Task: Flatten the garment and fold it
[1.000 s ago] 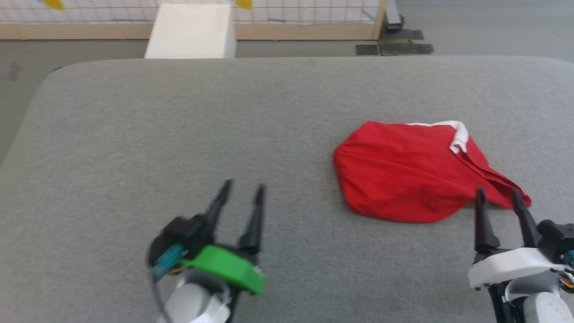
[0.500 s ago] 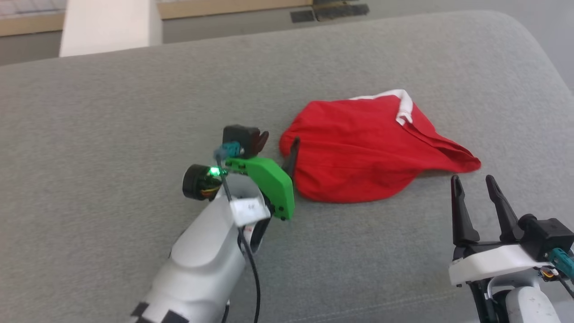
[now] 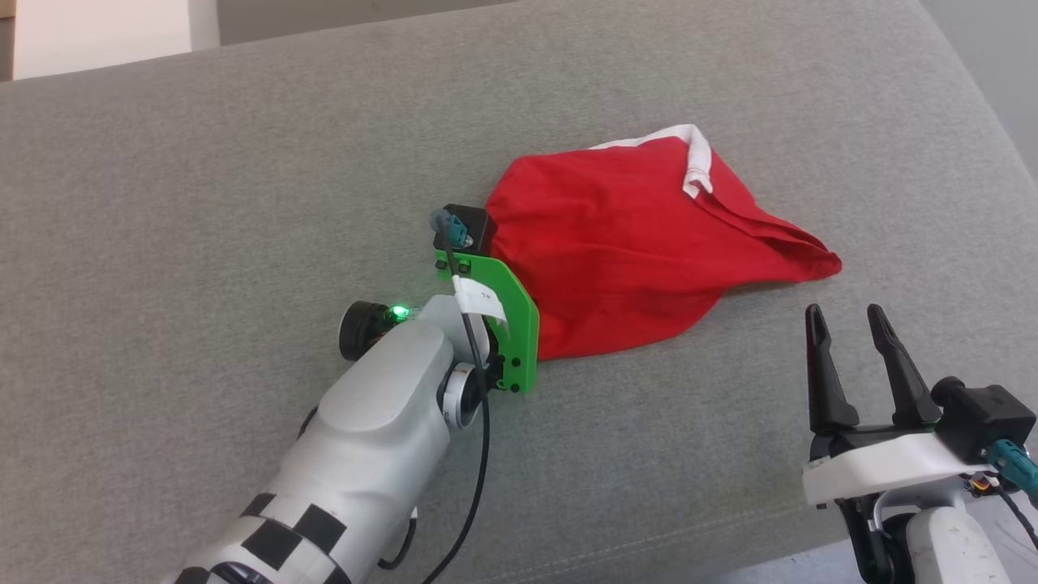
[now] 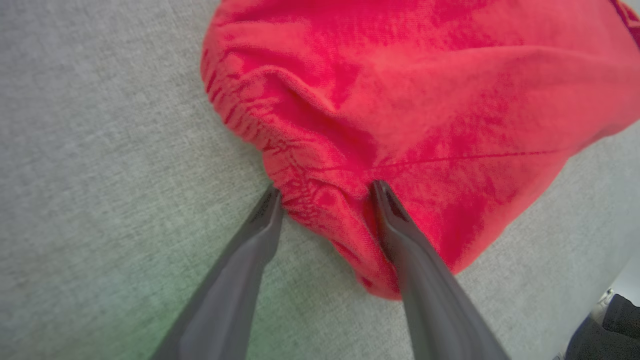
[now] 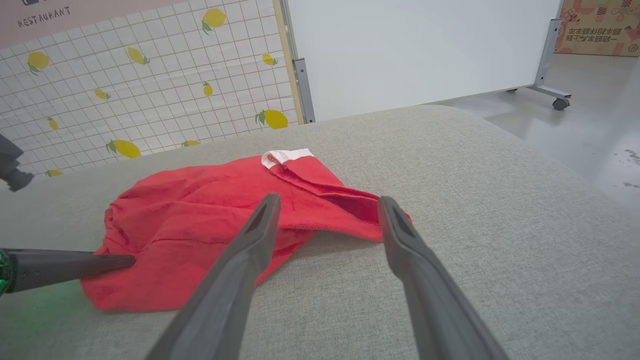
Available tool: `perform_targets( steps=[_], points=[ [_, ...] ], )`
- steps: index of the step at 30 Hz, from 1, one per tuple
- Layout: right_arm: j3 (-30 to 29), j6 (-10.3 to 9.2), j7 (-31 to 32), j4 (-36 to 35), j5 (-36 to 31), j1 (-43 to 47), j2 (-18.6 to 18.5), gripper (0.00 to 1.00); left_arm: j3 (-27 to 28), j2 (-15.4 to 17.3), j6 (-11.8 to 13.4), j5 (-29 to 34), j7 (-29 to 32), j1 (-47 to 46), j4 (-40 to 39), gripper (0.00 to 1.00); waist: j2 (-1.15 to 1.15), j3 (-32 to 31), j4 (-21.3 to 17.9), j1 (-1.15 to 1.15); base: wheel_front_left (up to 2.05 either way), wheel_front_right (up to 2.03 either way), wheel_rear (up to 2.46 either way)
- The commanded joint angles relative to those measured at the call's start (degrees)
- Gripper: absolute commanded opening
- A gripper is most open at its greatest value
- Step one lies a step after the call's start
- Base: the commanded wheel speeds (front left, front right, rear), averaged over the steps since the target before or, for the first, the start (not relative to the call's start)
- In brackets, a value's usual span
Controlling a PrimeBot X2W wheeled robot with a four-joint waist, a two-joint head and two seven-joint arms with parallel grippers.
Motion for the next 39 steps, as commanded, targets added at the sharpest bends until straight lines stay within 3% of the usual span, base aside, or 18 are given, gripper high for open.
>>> perform_targets(
  steps=[1,8,15,22,28,29,30,36,39],
  points=[
    [-0.09,-0.09,-0.44,0.1,0.59,-0.71,-0.02,1.0,-0.59,0.1,-0.56,-1.32,-0.42,0.37,0.56,0.0,0.0,-0.09,0.96,0.0,0.0,0.0,0.0],
    [-1.11,-0.09,-0.47,-0.26,0.33,-0.5,-0.02,1.0,2.59,1.83,1.21,-1.94,-11.81,1.69,0.68,0.0,0.0,-1.46,4.47,0.0,0.0,0.0,0.0],
    [-1.68,-0.09,-0.48,-0.42,-0.39,0.32,-0.02,1.0,7.66,9.16,4.17,-3.41,-21.2,9.82,-5.89,0.0,0.0,-3.97,8.45,0.0,0.0,0.0,0.0],
    [-1.7,-0.09,-0.31,-0.43,-1.05,1.27,-0.02,1.0,11.44,16.7,10.43,-5.83,-22.0,23.35,-17.69,0.0,0.0,-6.08,11.56,0.0,0.0,0.0,0.0],
    [-0.87,-0.09,1.19,-0.88,-2.65,1.4,-0.02,1.0,11.63,19.03,13.87,-8.59,-18.0,32.89,-27.11,0.0,0.0,-6.59,13.4,0.0,0.0,0.0,0.0],
    [-0.55,-0.09,1.51,-1.12,-3.31,1.34,-0.02,1.0,11.86,19.06,13.98,-8.67,-18.67,33.6,-28.5,0.68,0.0,-6.6,13.7,0.0,0.0,0.0,0.0],
    [0.0,-0.09,1.93,-1.46,-4.05,1.17,-0.02,1.0,12.21,18.98,14.17,-8.56,-19.93,34.3,-30.1,1.0,0.0,-6.58,14.12,0.0,0.0,0.0,0.0],
    [8.55,-0.09,6.12,-3.53,-8.62,-2.18,-0.02,1.0,14.29,17.21,11.22,-6.64,-31.12,35.41,-36.49,1.0,0.0,-6.47,16.02,0.0,0.0,0.0,0.0],
    [13.14,-0.09,9.58,-2.31,-10.97,-5.53,-0.02,1.0,16.06,15.96,10.01,-4.21,-33.64,35.1,-38.1,1.0,0.0,-6.0,17.12,0.0,0.0,0.0,0.0]
  ],
)
